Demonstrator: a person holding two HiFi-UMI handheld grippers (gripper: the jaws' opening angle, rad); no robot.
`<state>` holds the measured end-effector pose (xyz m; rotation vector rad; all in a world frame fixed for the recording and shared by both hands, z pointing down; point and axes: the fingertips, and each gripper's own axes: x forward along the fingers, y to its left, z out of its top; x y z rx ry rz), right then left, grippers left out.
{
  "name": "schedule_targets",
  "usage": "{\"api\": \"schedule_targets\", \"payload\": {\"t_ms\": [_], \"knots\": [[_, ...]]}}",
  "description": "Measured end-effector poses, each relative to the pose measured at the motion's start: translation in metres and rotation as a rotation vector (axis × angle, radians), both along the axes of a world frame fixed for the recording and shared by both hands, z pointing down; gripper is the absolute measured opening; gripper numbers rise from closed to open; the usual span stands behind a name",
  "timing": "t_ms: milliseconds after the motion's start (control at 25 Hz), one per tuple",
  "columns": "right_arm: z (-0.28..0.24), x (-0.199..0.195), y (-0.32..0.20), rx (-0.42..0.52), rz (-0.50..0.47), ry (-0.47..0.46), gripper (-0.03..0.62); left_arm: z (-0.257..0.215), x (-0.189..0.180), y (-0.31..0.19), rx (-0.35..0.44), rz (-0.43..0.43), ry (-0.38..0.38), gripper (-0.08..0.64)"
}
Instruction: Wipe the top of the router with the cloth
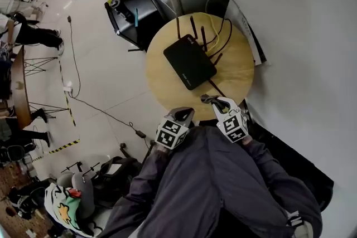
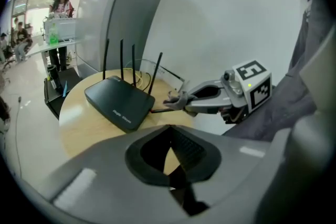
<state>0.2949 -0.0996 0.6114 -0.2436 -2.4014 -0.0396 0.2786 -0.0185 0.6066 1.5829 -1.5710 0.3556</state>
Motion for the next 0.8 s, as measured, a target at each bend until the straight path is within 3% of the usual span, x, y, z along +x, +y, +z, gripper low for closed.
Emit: {"api": "schedule_targets", "payload": {"t_ms": [240, 400, 560, 800], "knots": [[-0.005, -0.001, 0.012, -0.004, -0.110, 0.063, 0.034, -0.006, -0.014, 0.020, -0.006, -0.134, -0.009, 0.000], [-0.012, -0.004, 0.011, 0.010, -0.106, 0.075, 0.034, -0.006, -0.035, 0.047, 0.020, -0.210, -0.019, 0.000], [-0.029, -0.035, 0.026, 0.050, -0.106, 0.034, 0.034, -0.010, -0.057, 0.077, 0.056, -0.221, -0.007, 0.000], [-0.035, -0.092, 0.069, 0.090, -0.105, 0.060, 0.034, -0.024, -0.113, 0.123, 0.148, -0.237, -0.026, 0.000]]}}
